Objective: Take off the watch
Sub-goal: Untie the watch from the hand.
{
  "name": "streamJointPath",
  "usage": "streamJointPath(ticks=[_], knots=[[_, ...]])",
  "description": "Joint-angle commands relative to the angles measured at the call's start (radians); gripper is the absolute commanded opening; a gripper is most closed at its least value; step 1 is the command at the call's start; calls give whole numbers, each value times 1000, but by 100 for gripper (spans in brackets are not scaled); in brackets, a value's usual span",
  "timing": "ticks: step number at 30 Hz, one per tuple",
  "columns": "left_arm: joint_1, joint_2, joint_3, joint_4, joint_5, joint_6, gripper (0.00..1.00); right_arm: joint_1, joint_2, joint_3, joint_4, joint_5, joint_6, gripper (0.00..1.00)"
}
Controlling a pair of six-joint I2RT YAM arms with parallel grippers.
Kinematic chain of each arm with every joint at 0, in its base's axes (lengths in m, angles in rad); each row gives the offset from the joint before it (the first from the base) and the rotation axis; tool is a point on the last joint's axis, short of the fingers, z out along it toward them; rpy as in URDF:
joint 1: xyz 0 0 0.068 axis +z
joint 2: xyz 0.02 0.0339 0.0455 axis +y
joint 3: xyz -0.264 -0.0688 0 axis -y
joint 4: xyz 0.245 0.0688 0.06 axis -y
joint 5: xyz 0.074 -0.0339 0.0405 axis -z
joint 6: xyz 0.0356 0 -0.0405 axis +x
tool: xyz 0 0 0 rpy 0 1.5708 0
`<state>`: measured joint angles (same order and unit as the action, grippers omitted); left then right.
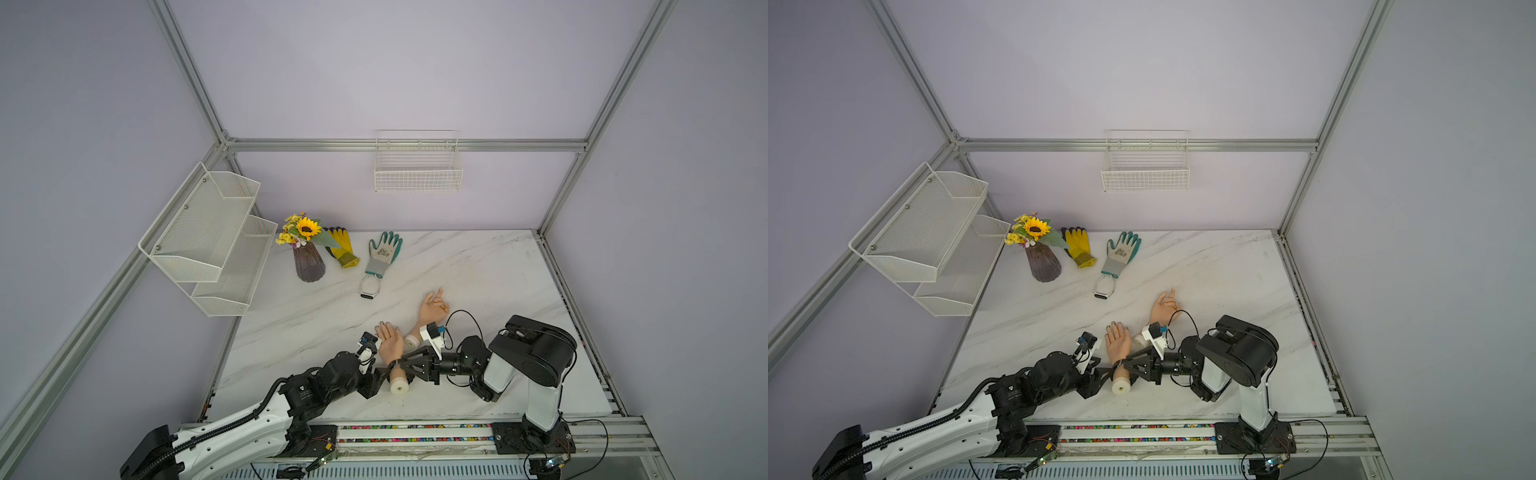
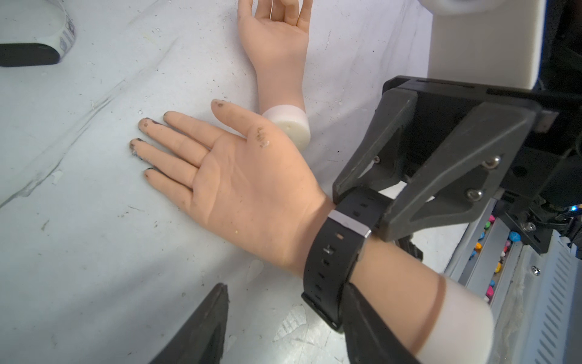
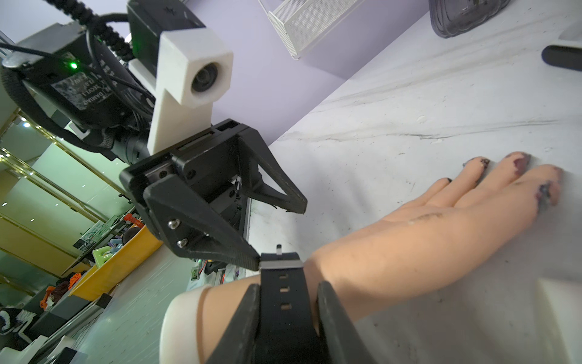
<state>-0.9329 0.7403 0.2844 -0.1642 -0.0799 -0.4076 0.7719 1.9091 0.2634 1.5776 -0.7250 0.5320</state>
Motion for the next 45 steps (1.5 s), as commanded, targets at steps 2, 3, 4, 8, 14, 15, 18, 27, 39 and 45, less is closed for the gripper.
streamJointPath(ticks=[2, 3, 4, 8, 14, 15, 18, 27, 39, 45], knots=[[-1, 25, 20, -35, -126, 8, 57, 5, -10, 1, 249, -64, 11, 0], [-4, 37, 24, -34, -142, 6, 57, 4, -10, 0, 249, -68, 11, 0], [-7, 46, 27, -34, -159, 2, 57, 4, -11, 0, 249, -70, 11, 0], [-15, 70, 32, 0, -172, -2, 57, 4, -13, 0, 248, -70, 11, 0], [-83, 153, 43, 45, -219, 0, 58, 5, -9, 11, 245, -63, 33, 0], [-100, 172, 48, 45, -249, -8, 59, 5, -6, 12, 246, -63, 38, 0], [-131, 218, 59, 61, -279, -19, 60, 4, -1, 14, 246, -62, 45, 0], [-153, 250, 58, 102, -316, -86, 26, 5, 2, 13, 246, -50, 58, 0], [-152, 200, 148, 18, -397, -45, 0, 12, -8, 88, -32, -26, 0, 0], [-153, 251, 235, 17, -334, 149, 0, 50, -35, 173, -323, 33, -117, 0]])
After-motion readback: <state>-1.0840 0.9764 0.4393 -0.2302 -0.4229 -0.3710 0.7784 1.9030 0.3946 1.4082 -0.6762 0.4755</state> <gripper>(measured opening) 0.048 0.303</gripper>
